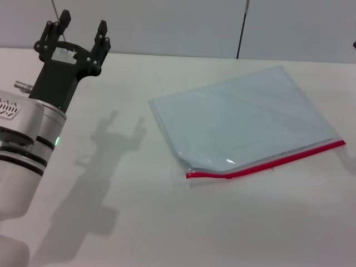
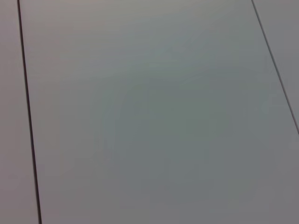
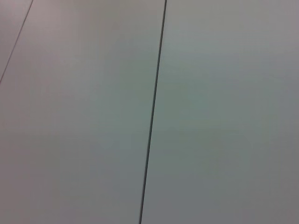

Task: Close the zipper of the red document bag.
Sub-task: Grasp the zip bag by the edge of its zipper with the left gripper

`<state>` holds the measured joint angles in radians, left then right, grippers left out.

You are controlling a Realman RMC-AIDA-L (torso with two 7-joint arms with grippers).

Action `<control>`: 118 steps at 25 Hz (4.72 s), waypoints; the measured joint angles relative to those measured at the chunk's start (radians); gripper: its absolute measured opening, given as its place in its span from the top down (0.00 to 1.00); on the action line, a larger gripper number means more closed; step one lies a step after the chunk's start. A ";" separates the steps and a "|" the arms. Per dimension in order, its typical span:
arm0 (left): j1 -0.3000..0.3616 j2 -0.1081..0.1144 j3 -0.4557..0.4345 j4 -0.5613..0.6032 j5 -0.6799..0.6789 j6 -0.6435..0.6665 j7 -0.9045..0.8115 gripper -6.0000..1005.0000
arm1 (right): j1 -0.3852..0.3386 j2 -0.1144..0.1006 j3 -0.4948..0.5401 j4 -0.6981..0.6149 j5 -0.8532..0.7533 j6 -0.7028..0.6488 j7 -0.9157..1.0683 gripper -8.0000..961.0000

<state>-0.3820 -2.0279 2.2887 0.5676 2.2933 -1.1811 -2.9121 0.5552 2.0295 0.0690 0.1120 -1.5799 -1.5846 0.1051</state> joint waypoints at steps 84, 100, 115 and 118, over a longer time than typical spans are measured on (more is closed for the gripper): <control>0.013 0.001 -0.143 0.804 0.482 1.782 0.529 0.31 | -0.008 -0.002 -0.001 -0.002 0.002 0.013 -0.001 0.17; -0.023 -0.001 -0.108 0.675 0.473 1.631 0.521 0.31 | -0.008 -0.002 -0.001 -0.002 0.004 0.012 0.003 0.17; 0.017 -0.001 -0.107 0.648 0.480 1.474 0.522 0.88 | 0.018 -0.002 -0.100 -0.122 -0.216 0.017 -0.004 0.17; 0.048 0.000 -0.107 0.633 0.492 1.361 0.539 0.91 | 0.042 -0.003 -0.125 -0.174 -0.341 0.033 -0.004 0.17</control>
<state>-0.3335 -2.0279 2.1813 1.2005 2.7851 0.1798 -2.3730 0.5970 2.0267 -0.0559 -0.0618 -1.9213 -1.5512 0.1008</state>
